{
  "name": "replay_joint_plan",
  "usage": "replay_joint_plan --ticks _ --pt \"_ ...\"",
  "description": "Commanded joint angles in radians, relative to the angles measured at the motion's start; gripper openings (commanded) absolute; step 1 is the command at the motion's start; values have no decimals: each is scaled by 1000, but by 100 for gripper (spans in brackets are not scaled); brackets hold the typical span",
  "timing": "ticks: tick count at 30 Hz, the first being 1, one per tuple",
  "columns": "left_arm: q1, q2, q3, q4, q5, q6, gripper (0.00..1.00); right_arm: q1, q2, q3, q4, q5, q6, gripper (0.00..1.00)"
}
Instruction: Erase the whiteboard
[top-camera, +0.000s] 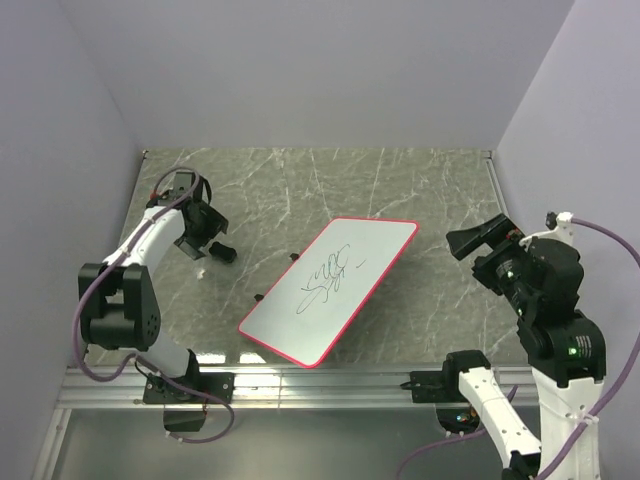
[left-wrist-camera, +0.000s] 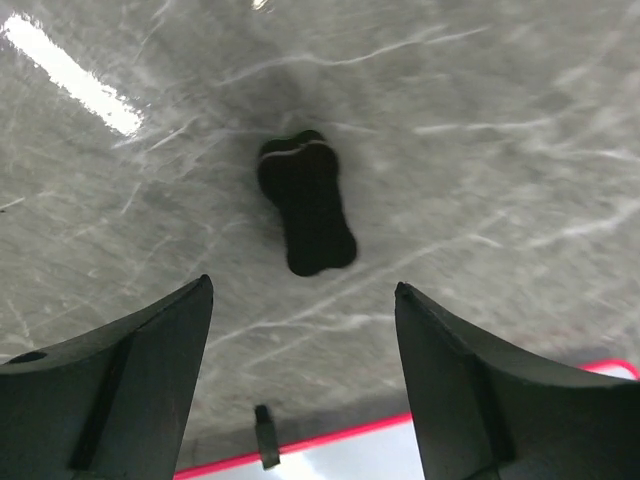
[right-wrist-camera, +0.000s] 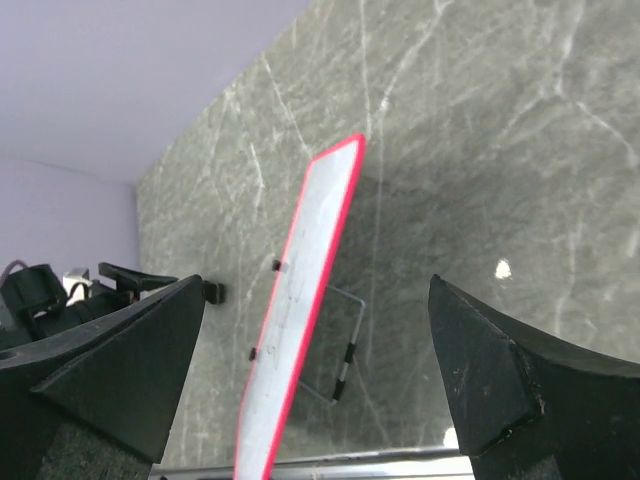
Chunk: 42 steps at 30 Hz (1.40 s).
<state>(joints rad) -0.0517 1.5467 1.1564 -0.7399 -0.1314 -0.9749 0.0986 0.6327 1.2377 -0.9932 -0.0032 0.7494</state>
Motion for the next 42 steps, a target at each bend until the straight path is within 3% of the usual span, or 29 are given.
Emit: replay_joint_plan --ticks 1,8,11,21,23,25,28,31,33,34,37,40,42 --pt "-11 35 -32 25 -39 -36 77 4 -21 26 -149 43 -27 99" --pt "-39 163 -57 103 -33 -44 53 6 -71 17 -234 77 -30 98" --pt "-43 205 -57 138 -45 -38 47 6 -90 13 -262 97 -38 98" --pt "-45 363 83 140 -27 100 46 4 -162 -41 -344 147 -48 98" --pt "-45 421 179 70 -17 143 53 4 -165 -41 -344 150 -48 98" --pt "-43 495 318 1 -25 217 50 4 -160 -40 -338 152 -48 98" --pt "-43 561 522 -156 -56 294 1 4 -145 -27 -328 155 -51 98" --pt "-46 628 729 -306 -62 372 0 4 -119 3 -325 144 -51 98" --pt "-50 697 878 -422 -68 406 12 4 -108 22 -315 134 -54 98" --pt "-47 701 893 -430 -62 412 42 6 -107 25 -311 123 -59 98" --pt "-48 655 829 -363 -37 394 99 4 -96 29 -302 118 -70 98" --pt "-71 650 831 -355 -22 395 99 6 -87 28 -303 109 -79 98" --pt "-105 674 880 -397 -89 407 99 6 -85 20 -303 100 -82 98"
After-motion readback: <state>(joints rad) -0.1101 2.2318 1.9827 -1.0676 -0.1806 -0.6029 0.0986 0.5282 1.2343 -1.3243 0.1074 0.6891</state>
